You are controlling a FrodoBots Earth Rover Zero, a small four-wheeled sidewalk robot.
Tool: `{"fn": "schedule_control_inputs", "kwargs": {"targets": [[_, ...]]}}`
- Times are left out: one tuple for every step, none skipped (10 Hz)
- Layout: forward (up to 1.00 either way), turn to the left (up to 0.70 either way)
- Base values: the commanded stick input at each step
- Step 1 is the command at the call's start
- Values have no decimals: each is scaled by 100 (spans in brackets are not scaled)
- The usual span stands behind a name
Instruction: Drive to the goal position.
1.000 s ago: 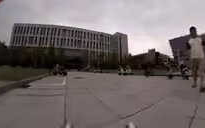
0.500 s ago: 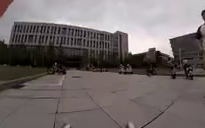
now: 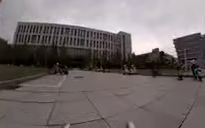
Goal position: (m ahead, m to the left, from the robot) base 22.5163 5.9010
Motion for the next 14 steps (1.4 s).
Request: {"fn": "schedule_control_inputs", "kwargs": {"targets": [[70, 14], [70, 14], [70, 14], [70, 14], [70, 10], [70, 2], [70, 0], [70, 0], [70, 0], [70, 0], [70, 0], [70, 0], [70, 0], [70, 0]]}}
